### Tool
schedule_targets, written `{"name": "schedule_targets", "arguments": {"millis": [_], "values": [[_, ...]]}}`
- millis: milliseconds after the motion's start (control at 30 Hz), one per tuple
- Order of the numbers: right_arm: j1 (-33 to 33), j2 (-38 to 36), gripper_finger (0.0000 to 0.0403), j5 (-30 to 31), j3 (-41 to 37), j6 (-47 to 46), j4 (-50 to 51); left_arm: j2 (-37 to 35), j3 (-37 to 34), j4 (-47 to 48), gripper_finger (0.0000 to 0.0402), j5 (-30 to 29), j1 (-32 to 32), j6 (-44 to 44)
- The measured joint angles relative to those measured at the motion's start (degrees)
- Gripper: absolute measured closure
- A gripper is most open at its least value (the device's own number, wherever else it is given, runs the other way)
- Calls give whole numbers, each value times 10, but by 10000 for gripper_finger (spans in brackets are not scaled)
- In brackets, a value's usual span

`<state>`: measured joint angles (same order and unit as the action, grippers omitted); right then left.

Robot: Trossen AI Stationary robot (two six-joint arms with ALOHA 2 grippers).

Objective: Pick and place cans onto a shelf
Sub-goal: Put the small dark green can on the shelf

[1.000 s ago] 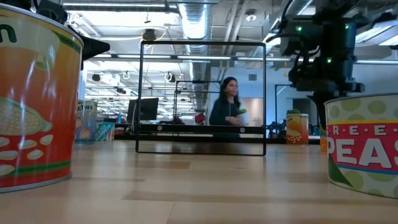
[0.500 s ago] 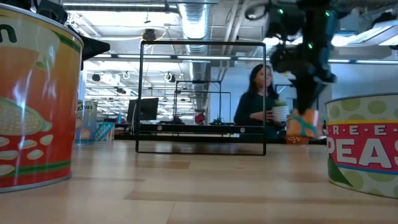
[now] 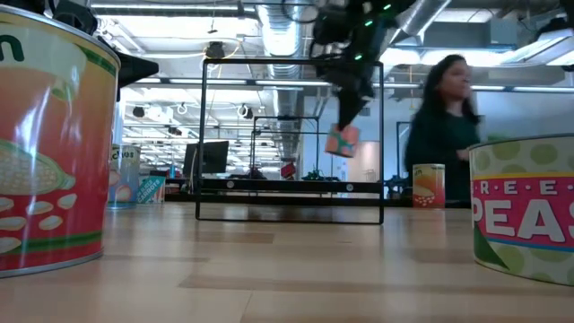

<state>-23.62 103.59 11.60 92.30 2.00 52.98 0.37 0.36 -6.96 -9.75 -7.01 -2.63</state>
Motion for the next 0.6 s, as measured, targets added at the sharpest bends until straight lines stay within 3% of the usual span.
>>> {"name": "schedule_targets", "arguments": {"millis": [300,600], "values": [[-48,166,388,-41,180,147,70,0,0,0,401,-1,0,-3],[-67,205,388,-37,205,180,82,0,0,4,401,-12,0,-4]]}}
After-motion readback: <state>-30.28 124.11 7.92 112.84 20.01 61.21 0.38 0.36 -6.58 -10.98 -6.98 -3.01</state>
